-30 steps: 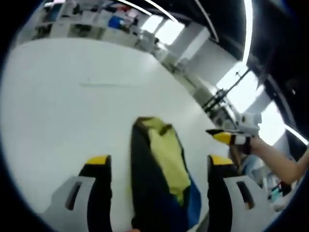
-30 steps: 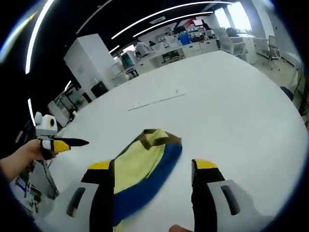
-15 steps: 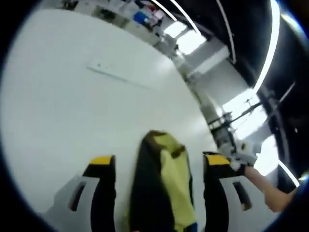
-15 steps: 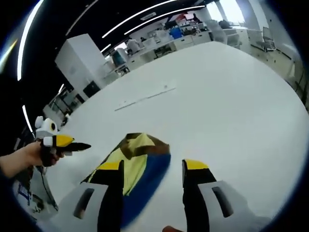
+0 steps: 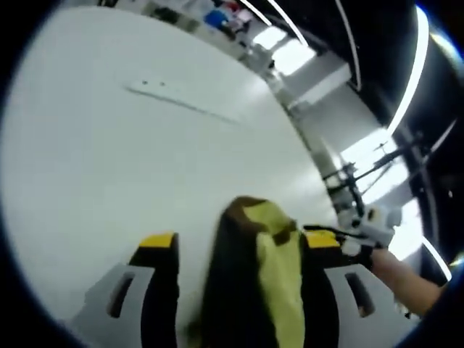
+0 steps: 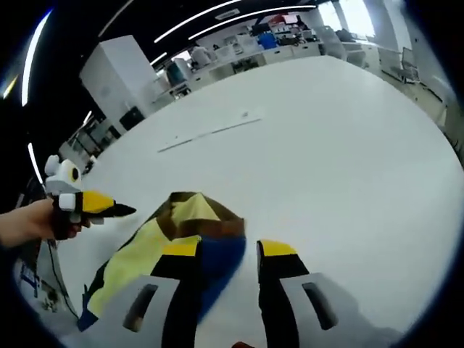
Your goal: Fold the garment on the visible template until the final outline fits inside the template.
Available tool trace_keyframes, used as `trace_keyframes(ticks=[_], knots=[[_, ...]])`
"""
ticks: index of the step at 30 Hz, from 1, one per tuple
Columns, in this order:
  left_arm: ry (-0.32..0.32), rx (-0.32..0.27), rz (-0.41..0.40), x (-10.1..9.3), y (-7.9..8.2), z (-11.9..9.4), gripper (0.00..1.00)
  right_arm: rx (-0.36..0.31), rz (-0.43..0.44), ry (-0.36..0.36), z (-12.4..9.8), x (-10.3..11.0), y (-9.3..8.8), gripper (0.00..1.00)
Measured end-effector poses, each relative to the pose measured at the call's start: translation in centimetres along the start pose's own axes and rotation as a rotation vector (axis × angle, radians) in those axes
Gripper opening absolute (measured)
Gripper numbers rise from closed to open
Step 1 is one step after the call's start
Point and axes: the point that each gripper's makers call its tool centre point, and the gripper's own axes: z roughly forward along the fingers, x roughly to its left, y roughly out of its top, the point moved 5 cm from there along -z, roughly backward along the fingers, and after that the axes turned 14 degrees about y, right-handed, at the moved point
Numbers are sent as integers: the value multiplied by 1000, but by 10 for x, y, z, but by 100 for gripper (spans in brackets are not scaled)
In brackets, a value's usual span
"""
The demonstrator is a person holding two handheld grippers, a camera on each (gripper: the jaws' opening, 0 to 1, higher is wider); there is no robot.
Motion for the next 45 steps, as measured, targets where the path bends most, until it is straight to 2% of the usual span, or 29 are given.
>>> trace_keyframes(ticks=[2, 4, 8, 12, 13, 19, 25, 28, 30, 35, 41, 45], knots=[[18, 17, 42, -2, -7, 4, 63, 14, -8, -3, 2, -1, -2, 27], [23, 28, 63, -2, -10, 8, 58, 24, -15, -8, 4, -2, -4, 26], [6, 14, 78, -7, -10, 13, 56, 30, -6, -12, 7, -7, -6, 23], [28, 21, 99, -3, -11, 19, 44, 48, -6, -21, 11, -11, -12, 16], [23, 26, 103, -4, -12, 20, 42, 31, -8, -12, 12, -11, -12, 14], [17, 46, 113, -5, -15, 22, 30, 34, -2, -24, 12, -17, -15, 2], [31, 52, 117, 3, -11, 25, 20, 29, 2, -26, 13, -16, -13, 2], [55, 71, 141, 9, -13, 25, 10, 16, 52, -21, 14, -16, -13, 1], [58, 60, 158, 9, -13, 24, 0, 12, 74, -15, 15, -16, -14, 1], [63, 49, 177, 9, -10, 21, 0, 0, 73, -10, 14, -13, -13, 1], [66, 4, 166, 9, 1, 13, 0, -41, 103, 0, 10, -12, -8, 1], [45, -45, 178, 1, 7, 1, 0, -94, 76, 9, 2, -6, 2, 1]])
